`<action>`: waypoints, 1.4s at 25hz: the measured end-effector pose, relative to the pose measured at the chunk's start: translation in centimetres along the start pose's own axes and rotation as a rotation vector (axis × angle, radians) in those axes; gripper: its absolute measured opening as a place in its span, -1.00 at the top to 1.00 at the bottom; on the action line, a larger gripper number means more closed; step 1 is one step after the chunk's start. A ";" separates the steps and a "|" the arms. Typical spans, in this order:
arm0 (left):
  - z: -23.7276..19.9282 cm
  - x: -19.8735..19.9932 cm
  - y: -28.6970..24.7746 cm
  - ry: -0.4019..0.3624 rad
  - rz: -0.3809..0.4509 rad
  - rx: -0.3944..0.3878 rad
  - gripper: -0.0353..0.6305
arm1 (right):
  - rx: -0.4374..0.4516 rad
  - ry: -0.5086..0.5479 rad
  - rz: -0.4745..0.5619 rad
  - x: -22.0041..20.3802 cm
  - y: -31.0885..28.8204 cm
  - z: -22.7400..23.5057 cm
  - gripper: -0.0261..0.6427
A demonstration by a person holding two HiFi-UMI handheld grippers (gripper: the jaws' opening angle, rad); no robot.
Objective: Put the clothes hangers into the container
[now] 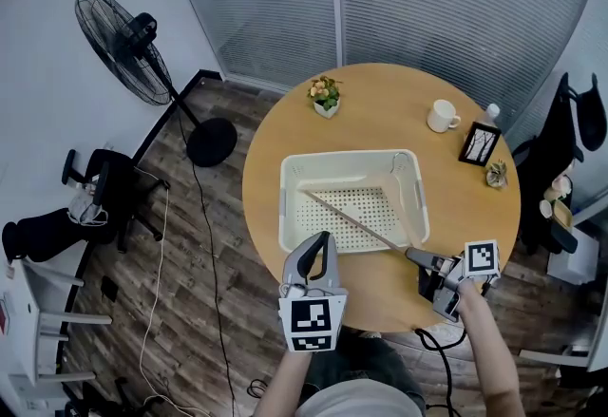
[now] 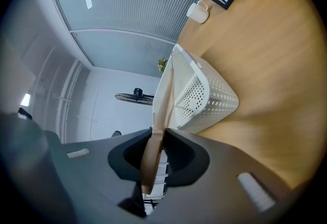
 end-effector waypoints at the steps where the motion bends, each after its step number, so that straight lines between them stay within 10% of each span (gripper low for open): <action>1: 0.0 0.0 -0.1 -0.001 0.000 0.000 0.89 | -0.003 -0.004 0.001 0.1 -0.1 0.0 0.68; 35: -0.9 -0.2 -0.8 0.006 -0.015 0.021 0.89 | -0.041 -0.136 0.112 -0.2 -0.5 3.2 0.57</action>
Point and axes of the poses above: the fingertips, and each gripper's own axes: y backward along the fingers, z to its right, x out of its top, the point moved 10 cm from there along y, backward along the fingers
